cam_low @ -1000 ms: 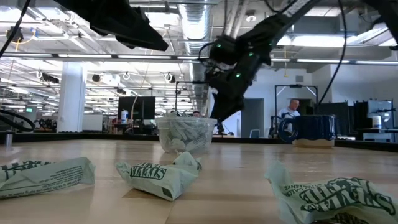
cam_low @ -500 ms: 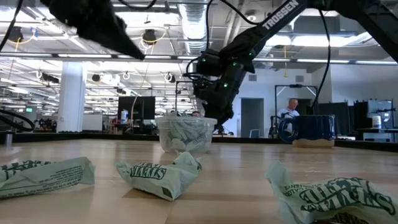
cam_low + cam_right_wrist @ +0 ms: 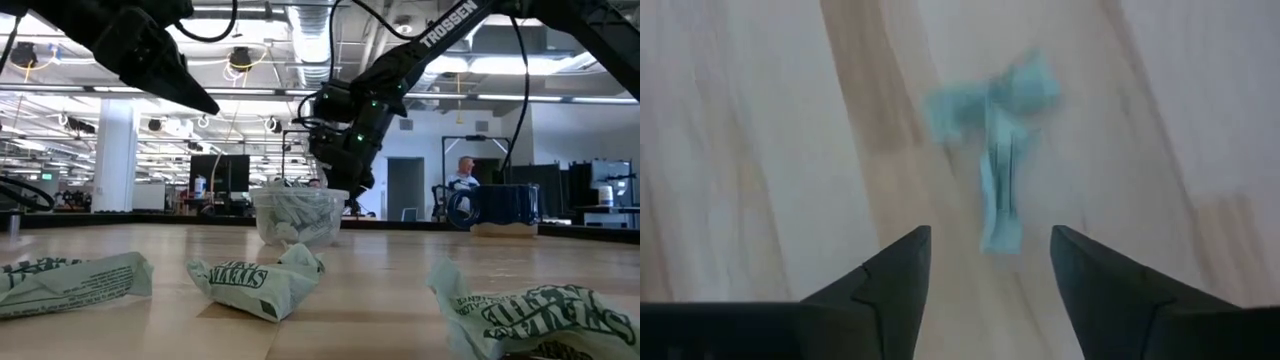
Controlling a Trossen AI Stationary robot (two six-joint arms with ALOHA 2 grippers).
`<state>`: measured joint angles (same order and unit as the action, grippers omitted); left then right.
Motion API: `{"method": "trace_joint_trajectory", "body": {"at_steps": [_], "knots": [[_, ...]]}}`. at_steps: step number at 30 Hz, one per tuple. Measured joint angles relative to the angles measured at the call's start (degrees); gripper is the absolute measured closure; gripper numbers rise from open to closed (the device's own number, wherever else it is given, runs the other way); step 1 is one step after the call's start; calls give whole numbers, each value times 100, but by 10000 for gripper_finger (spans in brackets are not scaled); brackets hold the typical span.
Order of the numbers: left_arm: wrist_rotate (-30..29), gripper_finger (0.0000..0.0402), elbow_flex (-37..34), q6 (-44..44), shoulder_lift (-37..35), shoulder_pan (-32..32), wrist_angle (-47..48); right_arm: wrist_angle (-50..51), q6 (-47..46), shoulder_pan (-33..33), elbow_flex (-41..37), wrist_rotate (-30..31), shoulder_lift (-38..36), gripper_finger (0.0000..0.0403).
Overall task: Pick and place items into bin
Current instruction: Put the stevia packet into the transparent bin
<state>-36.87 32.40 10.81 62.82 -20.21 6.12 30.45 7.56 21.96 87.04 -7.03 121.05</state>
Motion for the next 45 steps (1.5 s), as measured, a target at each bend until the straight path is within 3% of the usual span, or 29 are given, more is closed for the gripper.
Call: {"method": "trace_joint_trajectory", "body": {"at_steps": [9,17,25,31,35,38,41,45], "knots": [[27,258,0,-20,8,34,-54,799,57,-56,608,267,316,220],[58,258,0,-4,10,48,-58,939,217,2,660,60,303,232],[93,258,0,64,10,48,-49,2132,281,-27,1028,-866,299,239],[215,258,0,91,10,48,-43,2928,407,-359,1039,-1206,258,246],[220,258,0,103,10,48,-42,2655,433,-530,992,-1783,258,254],[220,258,0,131,10,48,-38,1899,-241,-683,811,-1056,258,263],[220,258,0,199,10,48,-26,1629,-346,-868,655,-253,258,272],[223,258,0,341,10,48,135,1225,-304,-1025,371,42,258,281]]}}
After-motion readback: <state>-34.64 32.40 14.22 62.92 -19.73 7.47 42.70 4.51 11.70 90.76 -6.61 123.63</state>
